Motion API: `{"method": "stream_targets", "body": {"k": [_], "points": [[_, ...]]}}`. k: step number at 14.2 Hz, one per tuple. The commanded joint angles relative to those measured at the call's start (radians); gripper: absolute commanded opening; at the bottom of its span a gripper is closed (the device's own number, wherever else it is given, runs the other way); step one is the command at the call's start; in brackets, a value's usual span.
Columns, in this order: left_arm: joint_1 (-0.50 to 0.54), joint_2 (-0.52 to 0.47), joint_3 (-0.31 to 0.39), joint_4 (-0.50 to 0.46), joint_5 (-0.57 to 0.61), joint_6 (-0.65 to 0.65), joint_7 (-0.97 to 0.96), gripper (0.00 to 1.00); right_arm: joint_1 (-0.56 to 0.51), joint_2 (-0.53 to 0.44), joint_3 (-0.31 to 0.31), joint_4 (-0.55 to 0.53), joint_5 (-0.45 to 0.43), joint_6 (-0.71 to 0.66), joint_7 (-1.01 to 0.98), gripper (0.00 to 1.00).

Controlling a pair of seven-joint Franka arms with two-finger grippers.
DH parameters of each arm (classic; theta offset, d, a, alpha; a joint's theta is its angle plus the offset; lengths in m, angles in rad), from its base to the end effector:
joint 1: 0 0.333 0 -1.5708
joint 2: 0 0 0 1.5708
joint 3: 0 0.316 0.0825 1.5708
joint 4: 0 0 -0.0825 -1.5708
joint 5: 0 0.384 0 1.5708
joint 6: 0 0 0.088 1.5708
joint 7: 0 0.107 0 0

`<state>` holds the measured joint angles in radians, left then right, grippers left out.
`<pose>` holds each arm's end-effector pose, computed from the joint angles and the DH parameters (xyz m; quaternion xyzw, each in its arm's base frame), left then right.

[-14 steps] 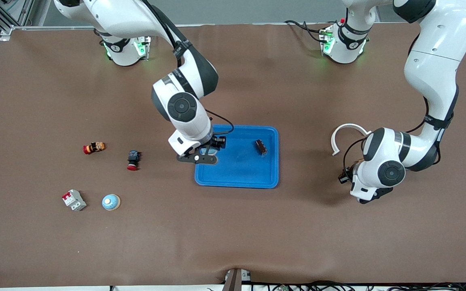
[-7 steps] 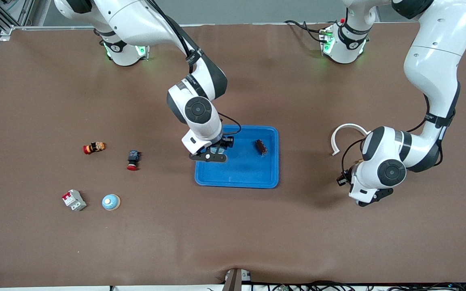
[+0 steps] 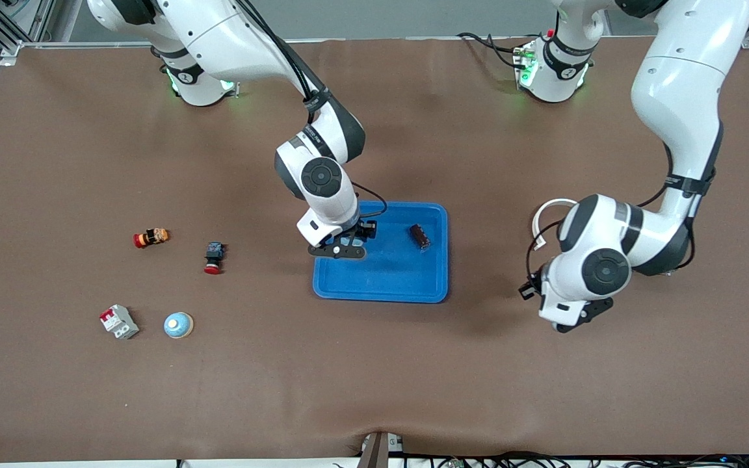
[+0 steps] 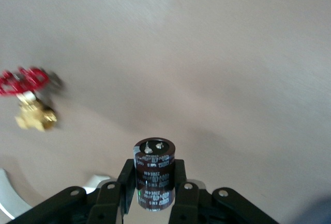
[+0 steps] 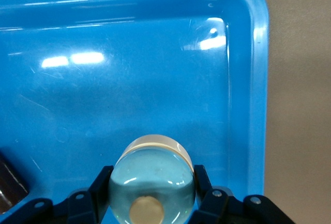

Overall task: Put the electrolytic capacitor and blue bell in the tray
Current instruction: 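Lower the blue bell into the tray while the left gripper brings the capacitor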

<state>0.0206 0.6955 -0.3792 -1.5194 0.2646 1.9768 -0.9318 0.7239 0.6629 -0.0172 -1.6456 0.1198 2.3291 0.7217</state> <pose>0.6607 -0.1886 0.2580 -0.9644 -0.2481 0.0773 0.0493 0.5221 0.4503 0.2290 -0.9981 0.0463 0.0174 0.0360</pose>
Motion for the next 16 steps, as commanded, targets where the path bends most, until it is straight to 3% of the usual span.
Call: {"method": "stream_targets", "body": {"k": [1,8,16], "points": [[-0.063,0.002,0.006,0.031,-0.041,-0.024,-0.086,0.0,0.017,-0.005,-0.009,-0.028,-0.011,0.032,0.021,0.54],[-0.24,0.064,0.014,0.117,-0.102,0.043,-0.37,0.0,0.025,0.014,-0.01,-0.051,-0.012,0.084,0.018,0.54],[-0.344,0.154,0.017,0.163,-0.102,0.175,-0.553,0.0,0.028,0.035,-0.01,-0.051,-0.012,0.11,0.018,0.54]]}}
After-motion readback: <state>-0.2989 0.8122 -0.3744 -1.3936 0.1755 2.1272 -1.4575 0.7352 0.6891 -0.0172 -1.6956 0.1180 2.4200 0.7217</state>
